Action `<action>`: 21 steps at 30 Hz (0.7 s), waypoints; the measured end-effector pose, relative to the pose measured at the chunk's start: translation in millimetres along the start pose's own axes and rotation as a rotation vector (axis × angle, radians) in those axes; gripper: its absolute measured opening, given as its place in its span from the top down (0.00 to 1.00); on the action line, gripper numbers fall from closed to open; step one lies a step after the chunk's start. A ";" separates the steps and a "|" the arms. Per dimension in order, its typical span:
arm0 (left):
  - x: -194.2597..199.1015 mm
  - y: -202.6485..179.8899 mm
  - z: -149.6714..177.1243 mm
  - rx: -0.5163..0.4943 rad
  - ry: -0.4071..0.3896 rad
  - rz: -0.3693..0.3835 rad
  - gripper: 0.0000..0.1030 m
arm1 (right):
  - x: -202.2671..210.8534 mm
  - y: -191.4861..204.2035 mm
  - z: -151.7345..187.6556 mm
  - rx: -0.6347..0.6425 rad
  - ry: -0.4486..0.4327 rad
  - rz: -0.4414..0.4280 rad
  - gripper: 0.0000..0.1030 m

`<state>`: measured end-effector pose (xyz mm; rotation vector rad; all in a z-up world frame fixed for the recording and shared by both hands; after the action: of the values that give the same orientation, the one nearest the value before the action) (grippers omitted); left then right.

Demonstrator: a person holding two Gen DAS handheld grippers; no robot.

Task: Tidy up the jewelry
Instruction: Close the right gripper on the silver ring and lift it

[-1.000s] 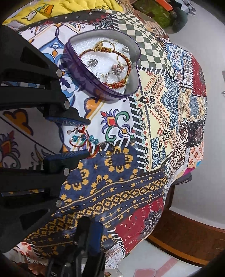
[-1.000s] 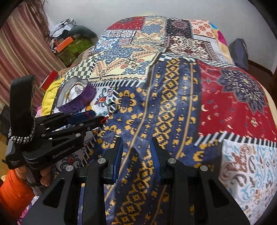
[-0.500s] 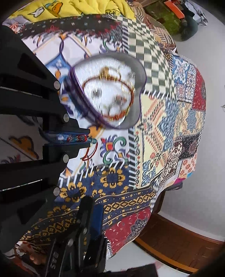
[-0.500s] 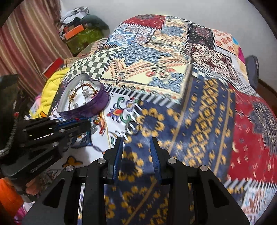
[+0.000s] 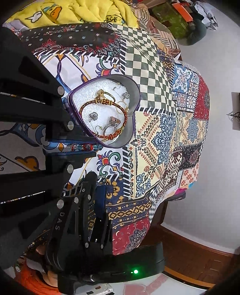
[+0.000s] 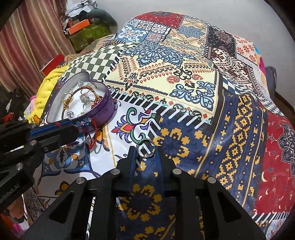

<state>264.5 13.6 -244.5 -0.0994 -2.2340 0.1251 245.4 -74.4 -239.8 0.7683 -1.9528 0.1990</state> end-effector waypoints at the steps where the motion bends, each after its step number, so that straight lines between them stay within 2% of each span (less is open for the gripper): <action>1: 0.3 0.1 0.5 0.001 0.000 0.001 0.95 | 0.6 -0.5 -0.2 -0.003 0.002 -0.003 0.82; 6: 9.1 -2.8 -2.9 0.000 -0.015 0.006 0.95 | 7.0 2.2 0.8 -0.006 0.002 -0.008 0.82; 11: 28.9 -3.2 -10.6 -0.005 -0.052 0.001 0.95 | 23.6 9.7 -2.6 0.002 -0.034 -0.006 0.82; 21: 77.5 6.8 -30.1 0.018 -0.157 -0.018 0.95 | 75.5 26.7 -24.2 0.033 -0.167 -0.011 0.82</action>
<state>240.5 30.9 -166.6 -0.0617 -2.3891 0.1472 224.1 -75.0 -159.0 0.8394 -2.1064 0.1649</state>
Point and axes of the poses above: each gripper's, at about its wrist camera, not at the fingertips, and x roughly against the way its jaws point, y to its left, z to its underside, the point moved 5 cm from there along -x, roughly the way its jaws point, and after that the axes turned 2 degrees about -z, right-handed, at the moved point
